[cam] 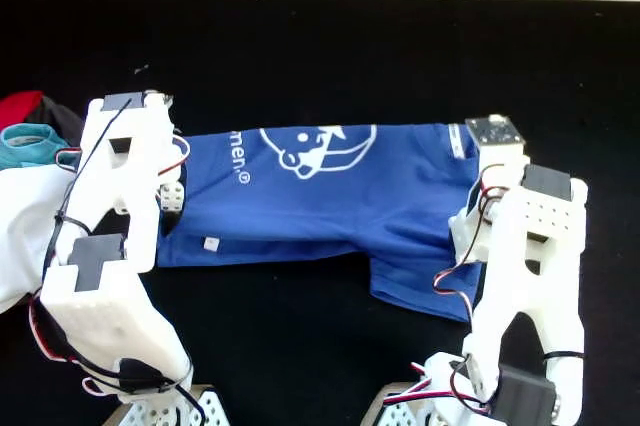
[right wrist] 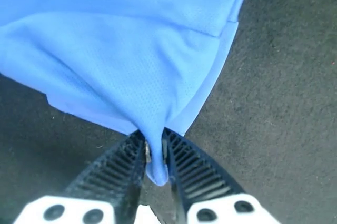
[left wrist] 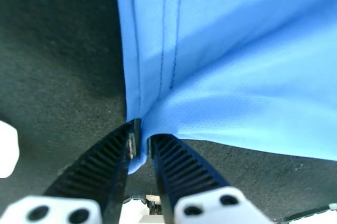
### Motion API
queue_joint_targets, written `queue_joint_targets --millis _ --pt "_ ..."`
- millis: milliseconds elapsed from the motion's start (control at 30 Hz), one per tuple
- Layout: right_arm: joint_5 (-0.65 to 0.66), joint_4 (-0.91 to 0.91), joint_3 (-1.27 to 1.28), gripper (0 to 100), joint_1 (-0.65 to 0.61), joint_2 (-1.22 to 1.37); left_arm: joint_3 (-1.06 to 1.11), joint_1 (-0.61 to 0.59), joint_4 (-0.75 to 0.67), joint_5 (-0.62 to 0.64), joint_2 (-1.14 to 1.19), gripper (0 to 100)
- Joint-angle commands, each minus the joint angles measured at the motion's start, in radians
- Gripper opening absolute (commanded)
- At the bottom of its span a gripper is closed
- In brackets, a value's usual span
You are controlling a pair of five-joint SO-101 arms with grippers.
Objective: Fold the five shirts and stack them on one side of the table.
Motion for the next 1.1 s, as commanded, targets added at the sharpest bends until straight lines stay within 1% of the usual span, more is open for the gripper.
queue_joint_targets --millis 0,200,367,567,700,800,1067 --pt "0.009 0.016 -0.019 0.5 0.012 -0.025 0.013 -0.01 -0.014 -0.009 -0.036 1" --pt "0.009 -0.025 0.076 0.5 0.012 -0.033 0.102 -0.008 -0.126 -0.009 -0.036 1" --pt "0.009 -0.025 0.085 0.5 0.012 -0.033 0.125 -0.008 -0.13 -0.009 -0.036 1" --pt "0.009 -0.018 0.084 0.5 0.012 -0.035 0.127 -0.015 -0.112 -0.009 -0.047 1" --pt "0.006 0.019 0.031 0.5 0.015 -0.036 0.081 -0.015 -0.011 -0.009 -0.064 1" --pt "0.005 0.065 -0.022 0.5 0.012 -0.035 0.067 -0.01 0.029 -0.009 -0.088 1" --pt "0.008 0.084 -0.041 0.5 0.015 -0.035 0.127 -0.008 0.025 -0.009 -0.096 1"
